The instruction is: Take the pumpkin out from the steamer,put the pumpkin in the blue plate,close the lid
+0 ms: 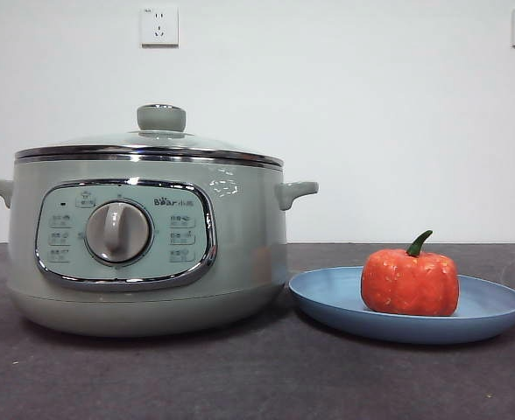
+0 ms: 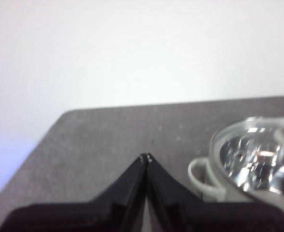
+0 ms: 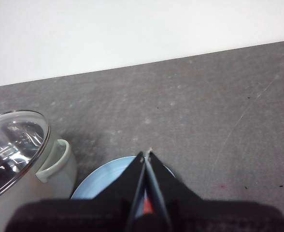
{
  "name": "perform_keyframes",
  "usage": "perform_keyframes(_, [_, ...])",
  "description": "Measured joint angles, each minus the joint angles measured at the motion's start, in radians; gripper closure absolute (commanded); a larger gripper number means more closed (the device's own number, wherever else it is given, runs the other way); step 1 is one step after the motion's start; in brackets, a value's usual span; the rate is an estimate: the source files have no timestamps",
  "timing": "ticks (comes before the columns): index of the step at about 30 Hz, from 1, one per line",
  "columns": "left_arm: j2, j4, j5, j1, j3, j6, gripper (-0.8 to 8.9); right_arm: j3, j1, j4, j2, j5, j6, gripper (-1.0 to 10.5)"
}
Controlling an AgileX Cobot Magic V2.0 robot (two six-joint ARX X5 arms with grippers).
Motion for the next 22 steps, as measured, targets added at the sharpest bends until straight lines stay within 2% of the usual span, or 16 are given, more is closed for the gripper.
perform_keyframes(7, [-0.035,0.192,0.146,0.118,-0.283,0.0,8.15,0.0,0.0,-0.006,0.0,0.0,0.0,9.6])
perform_keyframes(11, [-0.035,0.303,0.167,0.136,-0.429,-0.001,8.15,0.0,0.0,-0.025,0.001,0.0,0.0,9.6])
perform_keyframes(22, [-0.037,0.326,0.188,0.139,-0.474,-0.045,8.15,0.0,0.0,-0.028,0.002,0.0,0.0,9.6])
